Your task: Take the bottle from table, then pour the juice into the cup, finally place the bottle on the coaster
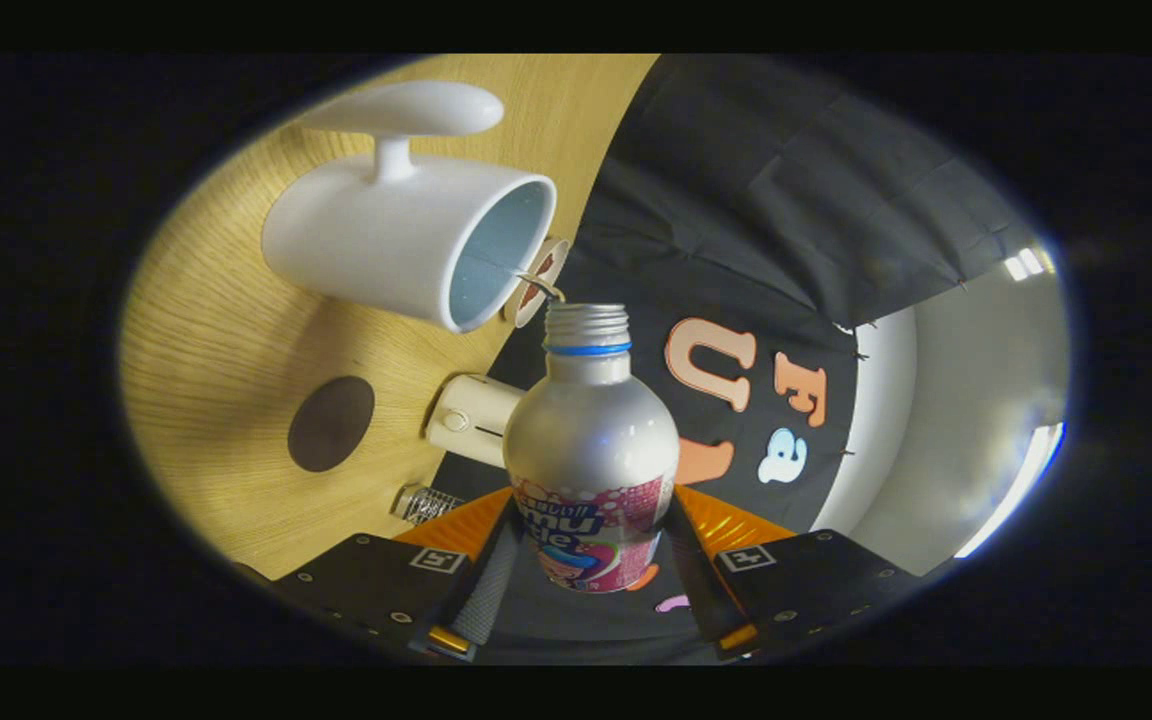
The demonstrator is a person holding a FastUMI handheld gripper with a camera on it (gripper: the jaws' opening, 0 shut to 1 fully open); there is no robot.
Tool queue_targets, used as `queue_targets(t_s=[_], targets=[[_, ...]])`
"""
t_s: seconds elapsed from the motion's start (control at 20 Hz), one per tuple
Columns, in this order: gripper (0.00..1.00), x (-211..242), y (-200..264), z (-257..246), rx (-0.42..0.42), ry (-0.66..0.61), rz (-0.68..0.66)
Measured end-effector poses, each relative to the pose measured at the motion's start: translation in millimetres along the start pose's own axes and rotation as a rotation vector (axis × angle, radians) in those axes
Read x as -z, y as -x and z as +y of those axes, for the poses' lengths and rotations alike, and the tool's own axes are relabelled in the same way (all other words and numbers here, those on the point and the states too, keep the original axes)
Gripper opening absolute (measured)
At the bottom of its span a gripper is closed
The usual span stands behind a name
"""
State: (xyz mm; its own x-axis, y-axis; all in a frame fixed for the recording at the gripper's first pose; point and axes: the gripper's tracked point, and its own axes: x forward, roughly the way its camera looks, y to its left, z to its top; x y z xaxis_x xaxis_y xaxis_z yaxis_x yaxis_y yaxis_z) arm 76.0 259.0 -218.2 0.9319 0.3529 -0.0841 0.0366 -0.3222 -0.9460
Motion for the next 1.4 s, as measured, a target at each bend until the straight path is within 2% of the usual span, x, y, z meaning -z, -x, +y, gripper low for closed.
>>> queue_targets(t_s=[1.05,1.4], targets=[[0.76,-1.5,-2.8,-3.1,-0.003,0.061,-0.026],[0.76,-1.5,-3.4,1.2,-0.035,0.023,-0.029]])
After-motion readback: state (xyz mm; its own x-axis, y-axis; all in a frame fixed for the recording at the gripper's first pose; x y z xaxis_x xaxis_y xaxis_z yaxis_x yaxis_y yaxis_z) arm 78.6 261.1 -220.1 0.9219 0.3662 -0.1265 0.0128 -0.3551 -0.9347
